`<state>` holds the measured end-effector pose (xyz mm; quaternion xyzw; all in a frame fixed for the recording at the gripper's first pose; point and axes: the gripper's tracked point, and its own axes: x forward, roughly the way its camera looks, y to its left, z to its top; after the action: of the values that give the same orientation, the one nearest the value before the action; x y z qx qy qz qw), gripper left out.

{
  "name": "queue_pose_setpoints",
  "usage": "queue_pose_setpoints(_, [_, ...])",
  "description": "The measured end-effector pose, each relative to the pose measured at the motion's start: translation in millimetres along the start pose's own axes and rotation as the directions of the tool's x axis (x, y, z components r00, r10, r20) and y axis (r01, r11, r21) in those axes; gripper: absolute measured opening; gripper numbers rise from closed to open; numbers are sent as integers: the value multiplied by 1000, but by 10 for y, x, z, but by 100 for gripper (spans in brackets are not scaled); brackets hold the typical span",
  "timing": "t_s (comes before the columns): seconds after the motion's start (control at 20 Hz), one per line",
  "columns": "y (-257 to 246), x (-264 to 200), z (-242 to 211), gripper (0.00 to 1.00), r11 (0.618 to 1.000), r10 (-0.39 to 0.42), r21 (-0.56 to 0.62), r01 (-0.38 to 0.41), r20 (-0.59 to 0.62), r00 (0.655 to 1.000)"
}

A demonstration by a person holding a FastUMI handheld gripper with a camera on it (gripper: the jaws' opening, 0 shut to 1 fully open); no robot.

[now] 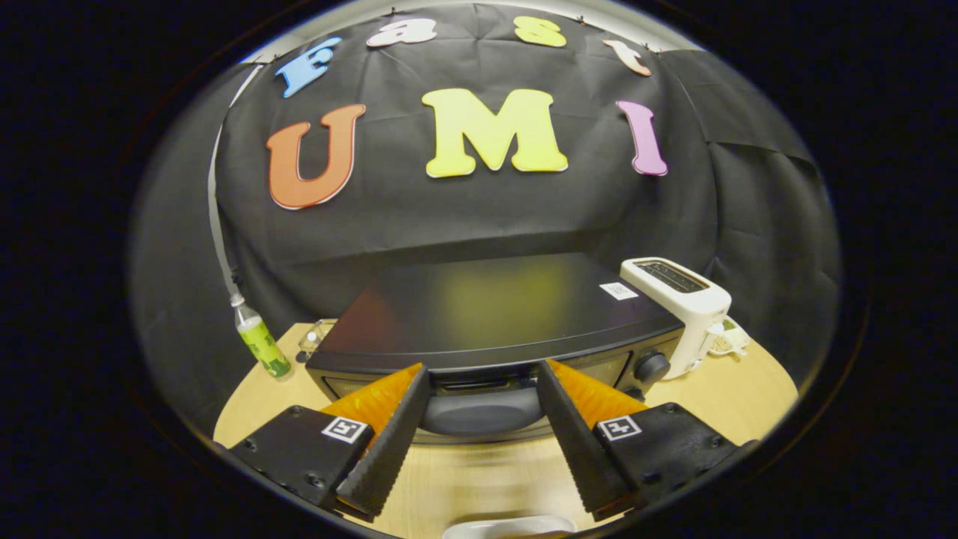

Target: Open the toaster oven, put the food inside, and close the toaster oven door.

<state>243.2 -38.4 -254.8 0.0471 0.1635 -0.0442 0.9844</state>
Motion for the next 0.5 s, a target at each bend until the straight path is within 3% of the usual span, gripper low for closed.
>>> queue_pose_setpoints(0.3, [-8, -82, -81, 95, 999, -26, -48, 25, -5, 1000])
queue_pose_setpoints(0.5, [-52, -285, -256, 96, 999, -6, -55, 1, -99, 995])
